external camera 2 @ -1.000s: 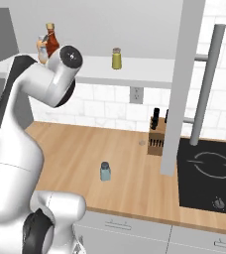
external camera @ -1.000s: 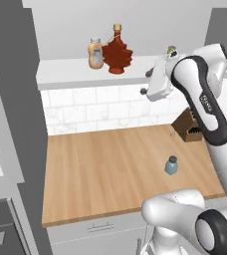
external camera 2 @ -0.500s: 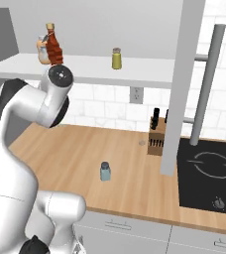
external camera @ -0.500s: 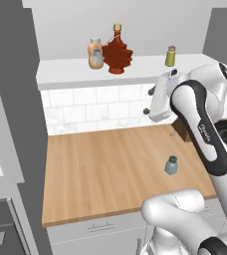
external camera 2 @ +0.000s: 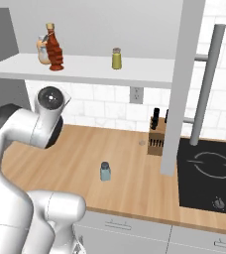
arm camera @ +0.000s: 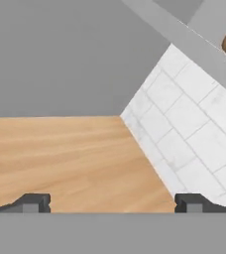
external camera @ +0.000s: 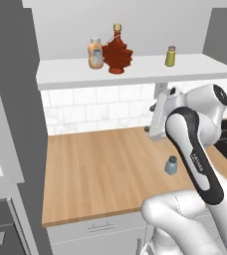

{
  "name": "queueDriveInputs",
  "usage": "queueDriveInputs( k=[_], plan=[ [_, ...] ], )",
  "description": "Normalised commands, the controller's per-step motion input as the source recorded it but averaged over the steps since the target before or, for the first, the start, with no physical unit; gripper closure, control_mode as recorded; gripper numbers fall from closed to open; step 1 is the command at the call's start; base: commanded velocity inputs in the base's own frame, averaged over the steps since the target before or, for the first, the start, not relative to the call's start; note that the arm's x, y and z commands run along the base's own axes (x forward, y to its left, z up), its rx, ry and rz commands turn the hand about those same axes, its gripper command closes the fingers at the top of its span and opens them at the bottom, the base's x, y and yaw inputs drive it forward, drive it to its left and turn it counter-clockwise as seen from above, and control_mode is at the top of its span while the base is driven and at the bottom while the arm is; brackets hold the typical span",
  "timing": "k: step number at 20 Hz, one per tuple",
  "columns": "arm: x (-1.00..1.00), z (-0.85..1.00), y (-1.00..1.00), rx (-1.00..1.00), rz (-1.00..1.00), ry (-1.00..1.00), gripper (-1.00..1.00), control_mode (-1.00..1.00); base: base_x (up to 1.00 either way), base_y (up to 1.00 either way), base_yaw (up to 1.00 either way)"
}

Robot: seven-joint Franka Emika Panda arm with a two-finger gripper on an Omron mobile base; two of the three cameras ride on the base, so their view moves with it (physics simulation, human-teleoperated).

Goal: Put the shaker and condiment bottle from the counter next to their counterparts in the cabinet.

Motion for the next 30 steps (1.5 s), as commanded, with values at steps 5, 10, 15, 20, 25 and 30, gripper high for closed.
queueDriveInputs(
  k=[5, 10, 15, 20, 25, 30],
  plan=[
    [0.00, -0.29, 0.00, -0.25, -0.05, 0.01, -1.00, -1.00, 0.00, 0.00, 0.00],
    [0.00, -0.06, -0.03, -0.14, -0.15, 0.00, -1.00, -1.00, 0.00, 0.00, 0.00],
    [-0.05, -0.06, -0.30, -0.03, -0.23, 0.00, -1.00, -1.00, 0.00, 0.00, 0.00],
    [-0.11, -0.20, -0.40, 0.00, -0.37, 0.05, -1.00, -1.00, 0.00, 0.00, 0.00],
    [-0.02, -0.13, -0.44, 0.00, -0.41, 0.12, -1.00, -1.00, 0.00, 0.00, 0.00],
    [0.00, -0.01, -0.42, 0.20, -0.42, 0.21, -1.00, -1.00, 0.00, 0.00, 0.00]
  ],
)
